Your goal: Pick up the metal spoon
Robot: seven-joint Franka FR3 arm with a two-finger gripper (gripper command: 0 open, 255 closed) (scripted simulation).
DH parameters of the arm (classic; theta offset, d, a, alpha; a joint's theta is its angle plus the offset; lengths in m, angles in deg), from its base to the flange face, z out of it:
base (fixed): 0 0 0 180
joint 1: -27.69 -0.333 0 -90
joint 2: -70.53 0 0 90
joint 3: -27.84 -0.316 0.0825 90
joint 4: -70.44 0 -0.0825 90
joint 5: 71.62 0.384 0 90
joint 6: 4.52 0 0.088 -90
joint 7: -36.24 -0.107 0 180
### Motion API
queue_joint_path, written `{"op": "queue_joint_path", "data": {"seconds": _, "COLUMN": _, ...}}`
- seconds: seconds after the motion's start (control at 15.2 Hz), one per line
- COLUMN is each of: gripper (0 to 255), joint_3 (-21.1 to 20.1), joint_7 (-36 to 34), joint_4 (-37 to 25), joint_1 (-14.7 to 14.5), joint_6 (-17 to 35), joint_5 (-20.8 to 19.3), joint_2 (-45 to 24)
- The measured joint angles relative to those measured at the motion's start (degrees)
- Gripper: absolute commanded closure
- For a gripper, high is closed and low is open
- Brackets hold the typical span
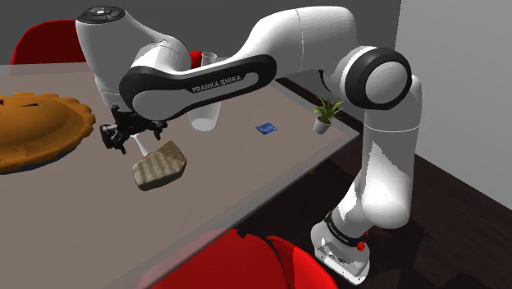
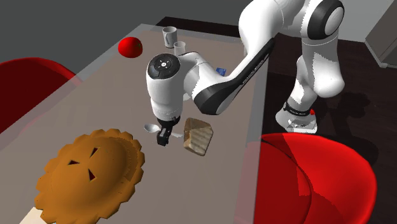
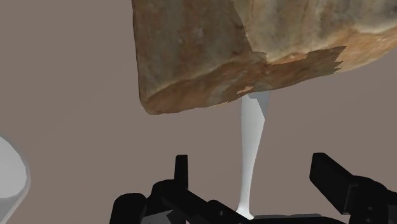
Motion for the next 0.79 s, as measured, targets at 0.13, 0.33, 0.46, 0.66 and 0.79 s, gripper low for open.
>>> {"op": "queue_joint_path", "data": {"seconds": 0.13, "gripper": 255, "joint_3": 0.03, "joint_7": -0.16, "joint_4": 0.55, "joint_1": 0.06, "joint_6": 0.54, "joint_5": -0.08, "joint_2": -0.01}}
{"op": "queue_joint_path", "data": {"seconds": 0.33, "gripper": 255, "joint_3": -0.01, "joint_7": -0.24, "joint_4": 0.78, "joint_1": 0.07, "joint_6": 0.81, "joint_5": -0.09, "joint_2": 0.09}}
{"op": "queue_joint_path", "data": {"seconds": 0.46, "gripper": 255, "joint_3": -0.01, "joint_7": -0.26, "joint_4": 0.81, "joint_1": 0.07, "joint_6": 0.84, "joint_5": -0.10, "joint_2": 0.11}}
{"op": "queue_joint_path", "data": {"seconds": 0.66, "gripper": 255, "joint_3": -0.01, "joint_7": -0.29, "joint_4": 0.88, "joint_1": 0.08, "joint_6": 0.91, "joint_5": -0.11, "joint_2": 0.14}}
{"op": "queue_joint_path", "data": {"seconds": 0.79, "gripper": 255, "joint_3": -0.03, "joint_7": -0.12, "joint_4": 0.58, "joint_1": 0.10, "joint_6": 0.48, "joint_5": -0.01, "joint_2": 0.19}}
